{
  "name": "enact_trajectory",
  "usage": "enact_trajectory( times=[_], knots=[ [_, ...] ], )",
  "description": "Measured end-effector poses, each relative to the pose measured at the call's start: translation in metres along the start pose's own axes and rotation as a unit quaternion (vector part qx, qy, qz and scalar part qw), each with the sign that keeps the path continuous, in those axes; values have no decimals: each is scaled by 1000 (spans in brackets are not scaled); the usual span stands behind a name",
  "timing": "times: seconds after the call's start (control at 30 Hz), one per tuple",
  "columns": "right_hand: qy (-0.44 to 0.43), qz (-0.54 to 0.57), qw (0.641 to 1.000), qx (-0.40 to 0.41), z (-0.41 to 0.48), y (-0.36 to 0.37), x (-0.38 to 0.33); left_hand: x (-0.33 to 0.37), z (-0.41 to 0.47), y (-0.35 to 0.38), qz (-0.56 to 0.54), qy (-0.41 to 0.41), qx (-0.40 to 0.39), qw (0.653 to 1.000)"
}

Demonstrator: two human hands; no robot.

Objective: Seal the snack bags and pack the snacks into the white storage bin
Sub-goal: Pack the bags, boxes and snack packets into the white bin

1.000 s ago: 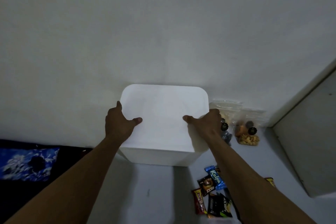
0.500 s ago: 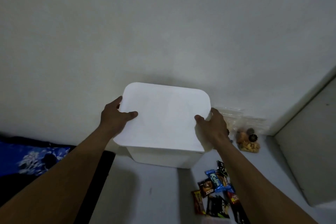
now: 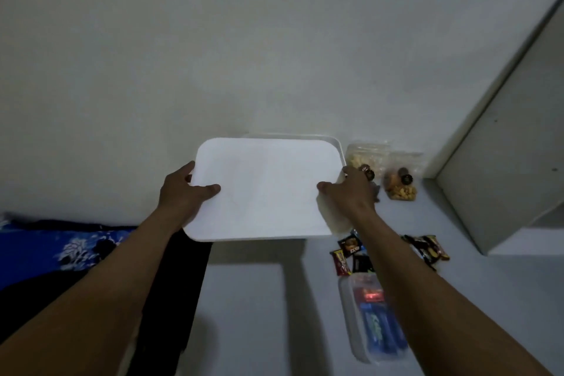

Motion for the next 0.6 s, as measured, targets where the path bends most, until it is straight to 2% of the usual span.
enact_trajectory(
  times=[0.27, 0.6],
  knots=[
    [99, -48, 994, 4, -65, 54, 64, -74, -45, 10, 13, -38, -63, 997],
    [155, -50, 986, -39, -57, 127, 153, -205, -35, 49, 46, -119, -74, 989]
  ],
)
Point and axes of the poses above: each hand's wrist, its own z-axis towards the middle knuckle, its own y-axis out of the palm, x = y × z, the point moved 6 cm from there along z, towards the middle knuckle, and after that the axes turned 15 degrees about -x, right-handed, at the moved point
